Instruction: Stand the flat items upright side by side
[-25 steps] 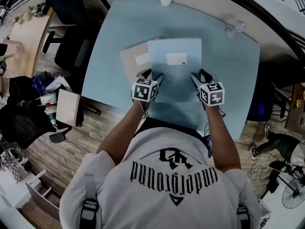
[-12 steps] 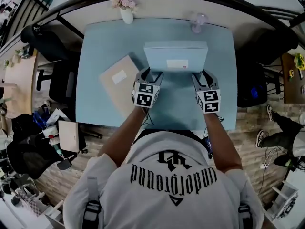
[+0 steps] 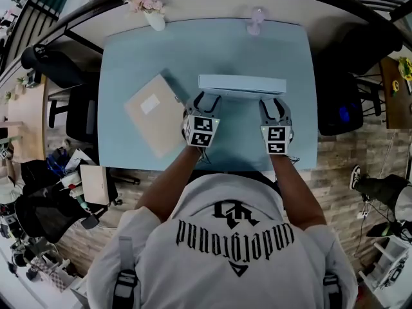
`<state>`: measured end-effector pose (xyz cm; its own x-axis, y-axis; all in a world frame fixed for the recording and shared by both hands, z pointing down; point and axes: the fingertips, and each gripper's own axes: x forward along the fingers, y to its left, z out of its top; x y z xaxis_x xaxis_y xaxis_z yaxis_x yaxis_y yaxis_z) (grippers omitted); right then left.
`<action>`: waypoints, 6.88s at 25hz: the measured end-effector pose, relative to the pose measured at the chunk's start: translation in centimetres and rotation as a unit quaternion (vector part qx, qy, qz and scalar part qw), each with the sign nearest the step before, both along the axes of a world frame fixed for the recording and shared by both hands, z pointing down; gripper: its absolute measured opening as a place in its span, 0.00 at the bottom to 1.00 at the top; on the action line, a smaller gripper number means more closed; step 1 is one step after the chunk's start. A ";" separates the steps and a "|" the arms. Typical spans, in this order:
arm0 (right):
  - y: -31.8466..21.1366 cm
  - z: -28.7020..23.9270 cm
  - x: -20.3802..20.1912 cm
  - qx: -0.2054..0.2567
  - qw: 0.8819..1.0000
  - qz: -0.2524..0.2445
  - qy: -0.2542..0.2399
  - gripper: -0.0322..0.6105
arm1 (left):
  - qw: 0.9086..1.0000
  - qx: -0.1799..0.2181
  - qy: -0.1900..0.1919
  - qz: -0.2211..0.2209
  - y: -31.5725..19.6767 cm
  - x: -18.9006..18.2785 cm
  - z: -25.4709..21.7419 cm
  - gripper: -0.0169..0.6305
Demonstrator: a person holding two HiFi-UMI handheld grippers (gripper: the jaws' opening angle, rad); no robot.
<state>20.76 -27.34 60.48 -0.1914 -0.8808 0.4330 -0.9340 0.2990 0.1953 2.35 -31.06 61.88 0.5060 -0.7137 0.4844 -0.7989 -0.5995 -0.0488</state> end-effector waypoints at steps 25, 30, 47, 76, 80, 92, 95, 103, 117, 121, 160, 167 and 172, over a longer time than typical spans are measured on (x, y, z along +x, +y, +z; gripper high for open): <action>0.8 3.0 1.1 -0.021 0.999 -0.046 -0.010 0.44 | 1.000 -0.001 0.008 -0.027 1.2 0.0 2.5 0.50; 2.0 0.0 2.7 0.005 0.999 -0.041 -0.025 0.44 | 0.999 0.022 0.023 -0.044 2.3 -0.6 -1.1 0.51; 6.5 -5.4 0.5 0.065 0.989 -0.124 -0.044 0.44 | 0.989 0.089 0.018 -0.116 8.1 -3.6 -6.4 0.51; 4.5 -2.5 -33.0 -0.028 0.937 -0.345 -0.055 0.46 | 0.961 0.048 0.022 -0.273 11.1 -29.5 -3.6 0.52; 2.0 1.2 -35.8 -0.085 0.937 -0.337 -0.045 0.49 | 0.959 0.012 0.035 -0.281 10.1 -32.4 -1.1 0.53; -4.1 11.7 -37.5 -0.268 0.929 -0.249 -0.063 0.61 | 0.938 -0.168 0.091 -0.288 7.8 -35.2 10.0 0.56; -5.1 13.8 -37.4 -0.305 0.922 -0.227 -0.078 0.63 | 0.928 -0.205 0.105 -0.292 7.5 -35.4 12.4 0.57; -5.4 17.3 -38.6 -0.379 0.891 -0.222 -0.115 0.62 | 0.901 -0.277 0.155 -0.297 6.6 -35.5 16.0 0.58; -4.9 16.0 -39.1 -0.363 0.900 -0.210 -0.115 0.54 | 0.899 -0.273 0.186 -0.288 6.9 -35.3 16.3 0.55; -4.5 12.6 -38.7 -0.310 0.922 -0.203 -0.109 0.54 | 0.919 -0.233 0.173 -0.267 6.4 -35.4 13.2 0.54; 9.5 -5.4 -2.7 0.053 0.996 -0.044 -0.062 0.48 | 0.995 0.100 0.025 0.004 9.8 -1.2 -3.6 0.54; 8.4 -2.1 0.0 0.044 0.997 -0.031 -0.056 0.47 | 0.995 0.101 -0.009 0.007 9.1 1.2 -0.6 0.53; 7.6 0.0 0.1 0.031 0.998 -0.037 -0.048 0.47 | 0.993 0.115 -0.036 0.006 8.5 1.4 0.7 0.52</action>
<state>20.83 -19.78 60.51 -0.2953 -0.8873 0.3542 -0.9249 0.3585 0.1268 3.76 -22.53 62.56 0.4851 -0.8036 0.3450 -0.7813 -0.5754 -0.2418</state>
